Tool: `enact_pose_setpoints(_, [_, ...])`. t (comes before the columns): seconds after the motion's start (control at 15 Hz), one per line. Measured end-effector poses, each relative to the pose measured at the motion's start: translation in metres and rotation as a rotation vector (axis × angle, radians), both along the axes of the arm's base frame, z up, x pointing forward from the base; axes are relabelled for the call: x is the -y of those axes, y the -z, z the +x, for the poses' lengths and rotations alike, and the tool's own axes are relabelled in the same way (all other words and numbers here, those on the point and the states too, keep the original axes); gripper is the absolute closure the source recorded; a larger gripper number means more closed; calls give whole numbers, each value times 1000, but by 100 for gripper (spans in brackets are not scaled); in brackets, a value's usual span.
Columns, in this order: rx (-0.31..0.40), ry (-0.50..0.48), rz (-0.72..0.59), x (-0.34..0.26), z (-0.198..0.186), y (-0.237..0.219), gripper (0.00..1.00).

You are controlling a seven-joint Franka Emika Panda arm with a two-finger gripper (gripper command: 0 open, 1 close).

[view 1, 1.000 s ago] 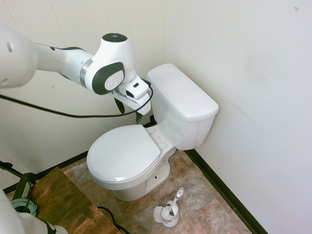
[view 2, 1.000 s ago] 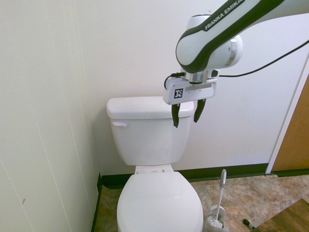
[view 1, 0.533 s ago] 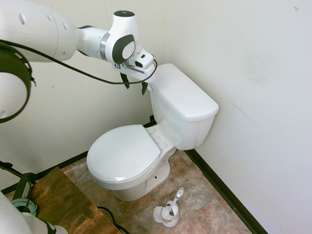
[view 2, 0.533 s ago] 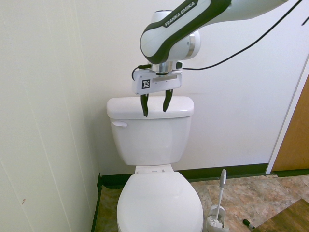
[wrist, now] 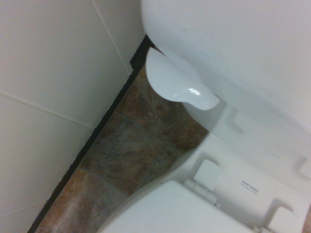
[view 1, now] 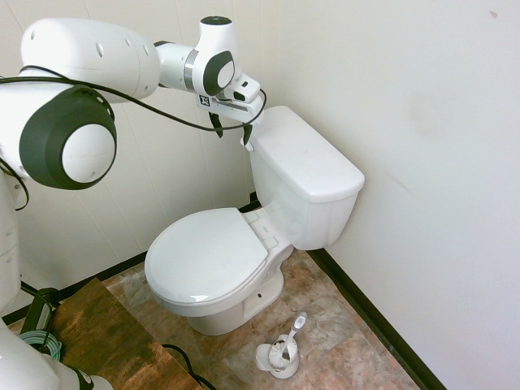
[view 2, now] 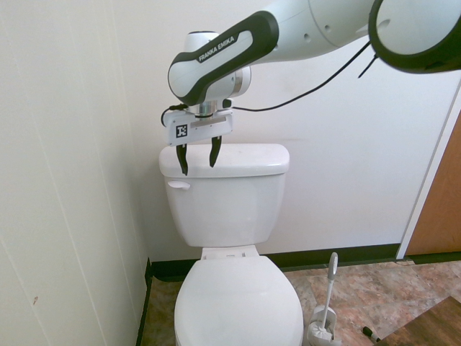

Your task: Flush the toilet

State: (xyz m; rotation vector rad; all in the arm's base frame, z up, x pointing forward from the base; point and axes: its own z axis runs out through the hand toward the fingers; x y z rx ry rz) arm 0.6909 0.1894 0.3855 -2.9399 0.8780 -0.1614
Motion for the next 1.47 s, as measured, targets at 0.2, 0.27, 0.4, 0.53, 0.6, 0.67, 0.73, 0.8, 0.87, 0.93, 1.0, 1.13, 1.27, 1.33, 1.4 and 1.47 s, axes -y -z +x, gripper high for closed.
enact_pose_setpoints(0.2, [15,-23,16,-19,25,14,100])
enact_pose_setpoints(0.27, [26,-23,19,-22,33,16,100])
enact_pose_setpoints(0.4, [37,-17,17,-22,47,22,100])
enact_pose_setpoints(0.53, [52,-13,13,-22,57,31,100])
enact_pose_setpoints(0.6, [63,-13,12,-23,61,34,100])
enact_pose_setpoints(0.67, [72,-12,11,-24,64,37,100])
enact_pose_setpoints(0.73, [79,-11,11,-25,67,39,100])
enact_pose_setpoints(0.8, [82,-11,10,-26,69,42,100])
enact_pose_setpoints(0.87, [86,-9,11,-26,71,44,100])
enact_pose_setpoints(0.93, [86,-7,12,-26,74,47,100])
enact_pose_setpoints(1.0, [89,-6,16,-26,75,48,100])
enact_pose_setpoints(1.13, [94,-4,21,-27,78,50,100])
enact_pose_setpoints(1.27, [98,-1,23,-27,80,51,100])
enact_pose_setpoints(1.33, [97,-1,23,-27,81,54,100])
enact_pose_setpoints(1.4, [96,0,23,-27,81,57,100])
enact_pose_setpoints(1.47, [94,2,28,-27,82,60,100])
